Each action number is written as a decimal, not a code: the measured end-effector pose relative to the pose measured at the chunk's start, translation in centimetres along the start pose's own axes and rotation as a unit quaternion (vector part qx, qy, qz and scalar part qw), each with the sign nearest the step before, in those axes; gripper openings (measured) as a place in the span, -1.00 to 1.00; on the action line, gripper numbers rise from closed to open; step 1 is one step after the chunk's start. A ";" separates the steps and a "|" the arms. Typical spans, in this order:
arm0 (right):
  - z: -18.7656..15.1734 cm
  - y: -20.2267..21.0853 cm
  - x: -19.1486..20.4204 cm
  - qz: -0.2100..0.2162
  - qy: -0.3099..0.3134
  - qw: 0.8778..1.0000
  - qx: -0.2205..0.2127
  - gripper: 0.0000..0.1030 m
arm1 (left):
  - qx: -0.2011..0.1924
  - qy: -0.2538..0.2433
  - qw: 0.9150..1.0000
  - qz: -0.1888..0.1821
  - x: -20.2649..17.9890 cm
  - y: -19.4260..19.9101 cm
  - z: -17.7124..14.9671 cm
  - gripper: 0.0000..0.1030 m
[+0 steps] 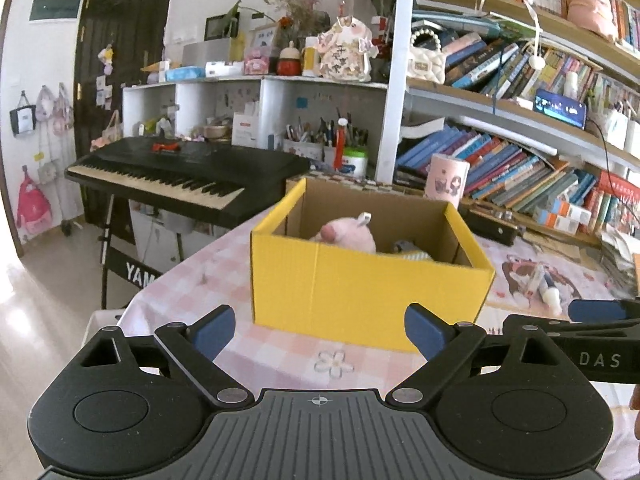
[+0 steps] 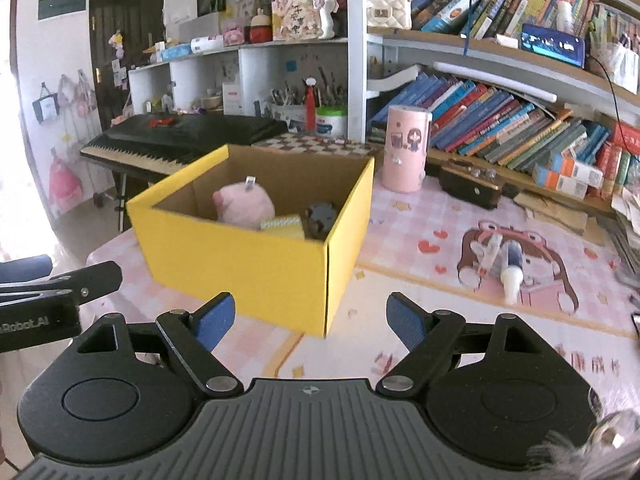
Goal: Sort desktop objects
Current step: 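Withdraw both open tools from the box back toward the remaining objects, then move both open tools toward the white medicine box and blue spray bottle, then grasp the white medicine box with the left tool while the right tool grasps the blue spray bottle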
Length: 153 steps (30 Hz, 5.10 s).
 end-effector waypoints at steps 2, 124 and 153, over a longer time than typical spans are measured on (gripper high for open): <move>-0.6 0.6 0.2 -0.002 -0.003 1.000 0.004 0.59 | 0.003 0.000 1.000 0.000 0.1 0.5 -0.5 0.82; 1.0 -6.7 -33.4 -0.103 -0.096 0.988 0.060 0.57 | 0.088 -0.093 0.986 -0.103 -33.5 -23.8 1.8 -0.17; 2.8 -19.4 -28.8 -0.020 -0.068 0.989 0.131 0.23 | 0.099 0.019 0.993 -0.058 -24.2 -16.3 3.4 -0.75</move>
Point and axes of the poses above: each gripper's, at about its wrist camera, not at the fingertips, and y roughly against the way its jaws point, x to its left, z to its top, the point moved 4 cm from there along -y, roughly the way its jaws point, and after that the axes turned 1 degree about x, right-handed, at the moved point
